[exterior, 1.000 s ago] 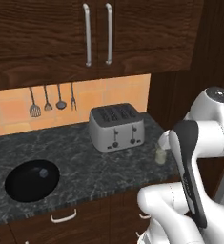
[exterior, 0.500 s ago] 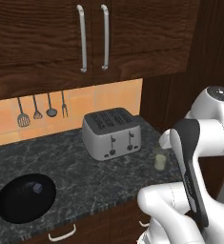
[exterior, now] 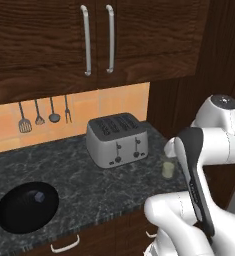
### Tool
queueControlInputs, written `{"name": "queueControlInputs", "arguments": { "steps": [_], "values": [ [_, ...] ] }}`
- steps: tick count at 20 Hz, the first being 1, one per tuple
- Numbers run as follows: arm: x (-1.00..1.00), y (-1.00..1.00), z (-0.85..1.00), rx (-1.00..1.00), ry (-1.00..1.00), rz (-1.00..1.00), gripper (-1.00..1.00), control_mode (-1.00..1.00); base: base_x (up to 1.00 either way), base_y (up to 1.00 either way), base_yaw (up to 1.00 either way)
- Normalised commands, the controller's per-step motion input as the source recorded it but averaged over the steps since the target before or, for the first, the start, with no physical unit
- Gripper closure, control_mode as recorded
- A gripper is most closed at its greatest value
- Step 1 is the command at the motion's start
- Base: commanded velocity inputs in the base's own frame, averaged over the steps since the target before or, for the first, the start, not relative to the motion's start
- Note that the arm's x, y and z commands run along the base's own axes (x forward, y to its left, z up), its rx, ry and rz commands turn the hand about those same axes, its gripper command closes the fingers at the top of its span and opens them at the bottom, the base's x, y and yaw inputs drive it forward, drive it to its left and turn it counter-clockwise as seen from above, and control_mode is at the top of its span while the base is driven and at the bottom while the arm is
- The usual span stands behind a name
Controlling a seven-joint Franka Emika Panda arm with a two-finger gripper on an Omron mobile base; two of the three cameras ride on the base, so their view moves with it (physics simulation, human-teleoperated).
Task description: Grab a lemon wedge from the fridge and one ice cube from the ice bowl, and put them in the glass of lemonade.
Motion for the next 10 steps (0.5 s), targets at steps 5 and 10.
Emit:
{"name": "queueControlInputs", "arguments": {
  "steps": [5,10],
  "values": [
    [0.85,0.00,-0.52,0.01,0.01,-0.12,1.00,-1.00,0.00,0.00,0.00],
    [0.42,-0.06,-0.31,-0.05,0.00,-0.07,1.00,-1.00,0.00,0.00,0.00]
  ]
}}
